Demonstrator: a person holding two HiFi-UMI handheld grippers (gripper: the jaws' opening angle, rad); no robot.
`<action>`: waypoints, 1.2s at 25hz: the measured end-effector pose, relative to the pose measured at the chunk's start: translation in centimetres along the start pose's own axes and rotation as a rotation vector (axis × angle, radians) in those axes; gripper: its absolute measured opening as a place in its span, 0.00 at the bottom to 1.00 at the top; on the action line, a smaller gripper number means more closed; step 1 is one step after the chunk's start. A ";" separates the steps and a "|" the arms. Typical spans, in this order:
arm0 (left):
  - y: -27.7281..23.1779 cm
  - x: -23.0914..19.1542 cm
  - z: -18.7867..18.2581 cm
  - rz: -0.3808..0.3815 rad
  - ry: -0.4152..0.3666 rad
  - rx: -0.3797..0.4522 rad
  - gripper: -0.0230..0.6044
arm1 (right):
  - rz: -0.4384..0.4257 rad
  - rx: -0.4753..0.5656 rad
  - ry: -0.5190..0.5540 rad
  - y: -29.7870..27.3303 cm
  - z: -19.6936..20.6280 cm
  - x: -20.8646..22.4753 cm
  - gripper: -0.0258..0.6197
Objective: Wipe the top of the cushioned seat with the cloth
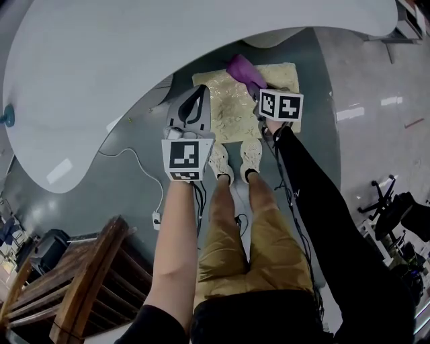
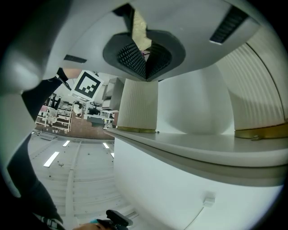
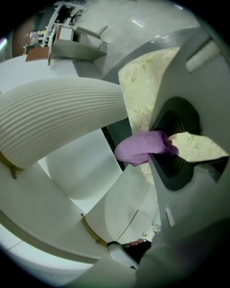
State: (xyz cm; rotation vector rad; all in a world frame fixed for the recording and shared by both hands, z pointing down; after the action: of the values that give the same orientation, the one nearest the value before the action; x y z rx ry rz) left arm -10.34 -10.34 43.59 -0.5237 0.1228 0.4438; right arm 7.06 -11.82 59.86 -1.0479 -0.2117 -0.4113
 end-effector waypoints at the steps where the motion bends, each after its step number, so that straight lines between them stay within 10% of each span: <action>1: -0.4 0.6 -0.1 0.003 -0.001 -0.001 0.04 | 0.011 0.003 -0.007 0.5 -0.1 1.1 0.16; 23: -4.2 6.2 -0.1 0.030 -0.033 -0.037 0.04 | 0.379 0.061 -0.129 8.4 1.2 17.5 0.16; 30: -3.6 5.0 0.8 0.021 -0.030 -0.048 0.04 | 0.325 0.154 -0.097 10.1 0.6 16.1 0.16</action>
State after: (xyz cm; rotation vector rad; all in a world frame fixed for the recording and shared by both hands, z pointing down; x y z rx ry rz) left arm -4.23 -10.83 44.80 -0.5637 0.0893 0.4755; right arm 25.90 -10.54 57.94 -0.9309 -0.1533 -0.0492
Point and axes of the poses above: the fingertips, and each gripper's own axes: y backward along the fingers, x to its right, z out of its underside, the point moved 4 cm from there along y, backward along the fingers, and after that the axes turned 10 degrees about y, right-handed, at the moved point
